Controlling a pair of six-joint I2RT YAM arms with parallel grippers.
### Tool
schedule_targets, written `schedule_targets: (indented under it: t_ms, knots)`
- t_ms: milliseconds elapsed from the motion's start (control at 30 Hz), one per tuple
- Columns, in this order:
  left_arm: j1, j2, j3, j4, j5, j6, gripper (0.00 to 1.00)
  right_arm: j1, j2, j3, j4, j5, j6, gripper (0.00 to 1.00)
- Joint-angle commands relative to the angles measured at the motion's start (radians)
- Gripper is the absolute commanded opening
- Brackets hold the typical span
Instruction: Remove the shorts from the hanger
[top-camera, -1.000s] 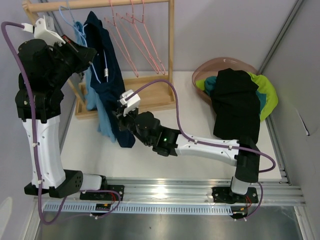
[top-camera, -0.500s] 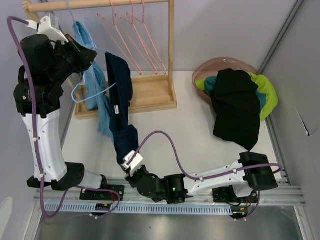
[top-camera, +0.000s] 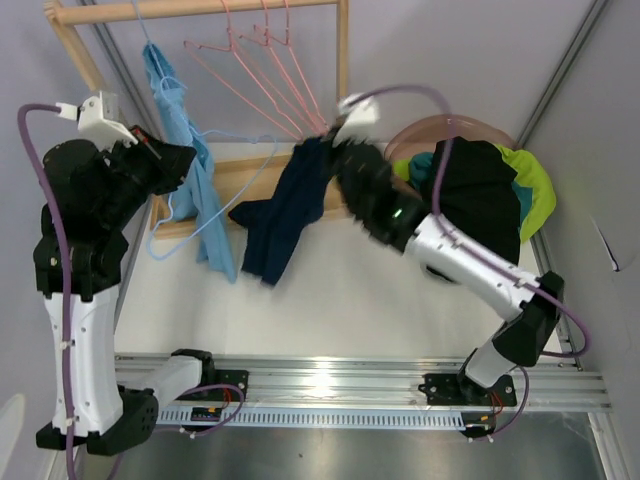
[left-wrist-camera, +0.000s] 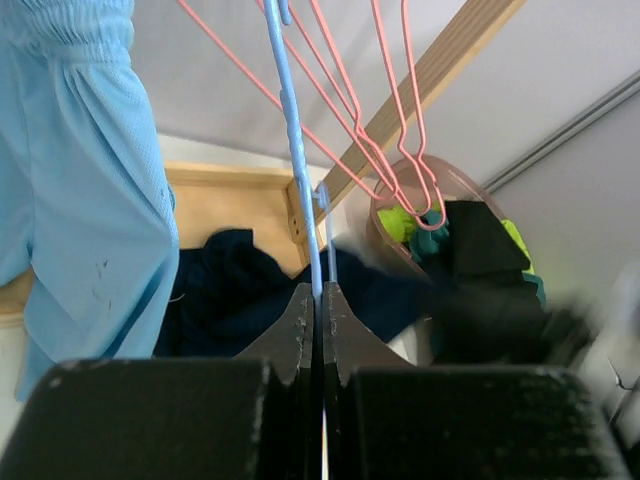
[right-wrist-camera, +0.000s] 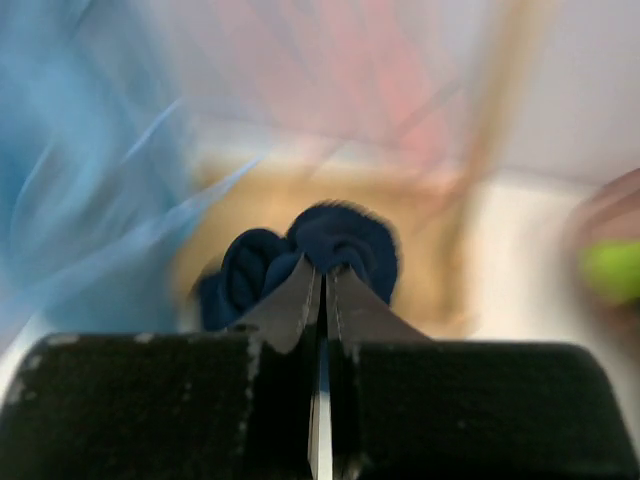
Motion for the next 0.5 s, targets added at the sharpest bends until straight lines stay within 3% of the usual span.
schedule_targets:
  t_ms: [0, 233, 333, 433, 467]
  knots:
    - [0.006, -0.053, -0.051, 0.07, -0.029, 0.026, 0.0, -0.278, -0.08, 0.288, -0.091, -0.074, -0.031, 0.0]
    - [0.006, -0.05, -0.085, 0.098, -0.068, 0.027, 0.0, -0.756, 0.04, 0.68, -0.232, -0.251, 0.064, 0.0]
    - [0.006, -0.044, -0.098, 0.115, -0.073, 0.026, 0.0, -0.888, 0.126, 0.766, -0.296, -0.299, 0.115, 0.0]
    - [0.006, -0.042, -0.118, 0.137, -0.094, 0.026, 0.0, -0.954, 0.112, 0.69, -0.271, -0.33, 0.161, 0.0]
    - [0.006, -0.042, -0.128, 0.145, -0.097, 0.024, 0.0, -0.964, 0.089, 0.561, -0.24, -0.336, 0.17, 0.0]
